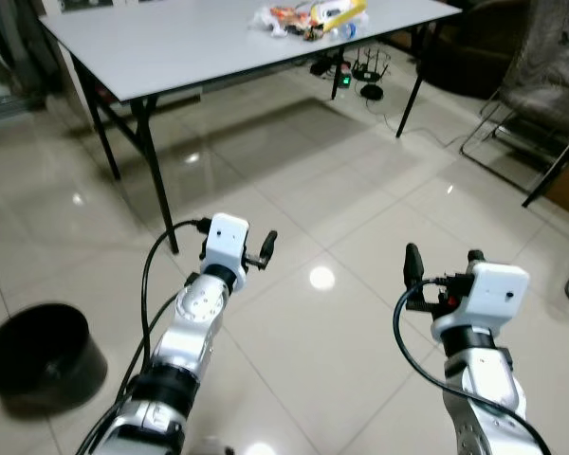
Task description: Picking trash to rubbish bin
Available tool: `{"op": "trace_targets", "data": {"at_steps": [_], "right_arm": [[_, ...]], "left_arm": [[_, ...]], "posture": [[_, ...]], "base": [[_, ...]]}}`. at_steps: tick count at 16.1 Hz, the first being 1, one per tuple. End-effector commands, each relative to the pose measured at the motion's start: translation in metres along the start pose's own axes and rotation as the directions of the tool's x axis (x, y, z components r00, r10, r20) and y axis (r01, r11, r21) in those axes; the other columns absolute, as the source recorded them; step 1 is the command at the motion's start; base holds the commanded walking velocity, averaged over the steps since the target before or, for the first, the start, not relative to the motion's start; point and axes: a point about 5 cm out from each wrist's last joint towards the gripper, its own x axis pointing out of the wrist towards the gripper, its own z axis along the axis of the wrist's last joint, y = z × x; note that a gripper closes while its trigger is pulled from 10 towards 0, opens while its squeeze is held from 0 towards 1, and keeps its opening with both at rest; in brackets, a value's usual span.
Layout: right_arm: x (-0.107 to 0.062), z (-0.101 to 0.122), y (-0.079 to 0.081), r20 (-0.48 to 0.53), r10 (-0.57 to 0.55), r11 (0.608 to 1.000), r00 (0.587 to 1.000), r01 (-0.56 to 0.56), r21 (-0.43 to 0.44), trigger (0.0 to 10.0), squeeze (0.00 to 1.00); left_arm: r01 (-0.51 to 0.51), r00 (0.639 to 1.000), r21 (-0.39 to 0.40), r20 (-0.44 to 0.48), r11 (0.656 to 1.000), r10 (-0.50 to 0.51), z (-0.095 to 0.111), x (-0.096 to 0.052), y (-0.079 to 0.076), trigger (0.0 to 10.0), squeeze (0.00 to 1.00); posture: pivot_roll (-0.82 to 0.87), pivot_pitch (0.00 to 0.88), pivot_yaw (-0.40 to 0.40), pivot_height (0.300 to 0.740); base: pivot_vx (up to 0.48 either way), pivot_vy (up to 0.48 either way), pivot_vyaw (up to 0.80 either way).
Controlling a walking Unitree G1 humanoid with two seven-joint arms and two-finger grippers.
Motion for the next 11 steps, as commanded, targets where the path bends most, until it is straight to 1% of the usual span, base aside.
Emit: {"op": "trace_targets", "data": {"at_steps": [1, 2, 4, 6, 10, 11], "right_arm": [[-0.0008, -0.0011, -0.0010, -0.005, -0.007, 1.000, 1.000, 0.007, -0.003, 10.0, 0.00], [-0.0008, -0.0012, -0.0010, -0.006, -0.008, 1.000, 1.000, 0.007, -0.003, 10.0, 0.00], [-0.0008, -0.0014, -0.0006, -0.007, -0.007, 1.000, 1.000, 0.007, -0.003, 10.0, 0.00], [-0.0007, -0.0017, -0.0008, -0.007, -0.008, 1.000, 1.000, 0.008, -0.004, 10.0, 0.00], [-0.0011, -0.0038, 0.0002, -0.017, -0.004, 1.000, 1.000, 0.004, -0.015, 10.0, 0.00], [-0.0012, -0.0039, 0.0003, -0.017, -0.004, 1.000, 1.000, 0.003, -0.016, 10.0, 0.00]], "left_arm": [[-0.006, 1.000, 0.008, -0.018, 1.000, 0.007, -0.0041, -0.0010, 0.0022, 10.0, 0.00], [-0.007, 1.000, -0.007, -0.018, 1.000, 0.007, -0.0044, -0.0010, 0.0020, 10.0, 0.00], [-0.009, 1.000, 0.003, -0.019, 1.000, 0.009, -0.0042, -0.0009, 0.0026, 10.0, 0.00], [-0.008, 1.000, -0.011, -0.017, 1.000, 0.008, -0.0041, -0.0005, 0.0020, 10.0, 0.00], [0.048, 0.999, -0.018, 0.007, 0.999, -0.048, -0.0006, 0.0004, -0.0017, 10.0, 0.00], [0.050, 0.999, -0.016, 0.010, 0.999, -0.049, -0.0002, 0.0004, -0.0019, 10.0, 0.00]], "posture": [[0.15, 0.073, -0.048, 0.740], [0.15, 0.073, -0.048, 0.740], [0.15, 0.073, -0.047, 0.740], [0.15, 0.073, -0.047, 0.740], [0.15, 0.073, -0.048, 0.740], [0.15, 0.073, -0.048, 0.740]], "base": [[0.000, -0.300, 0.00], [0.000, 0.000, 0.00], [0.000, 0.000, 0.00], [0.000, 0.000, 0.00], [0.000, 0.000, 0.00], [0.296, 0.000, 0.00]]}}
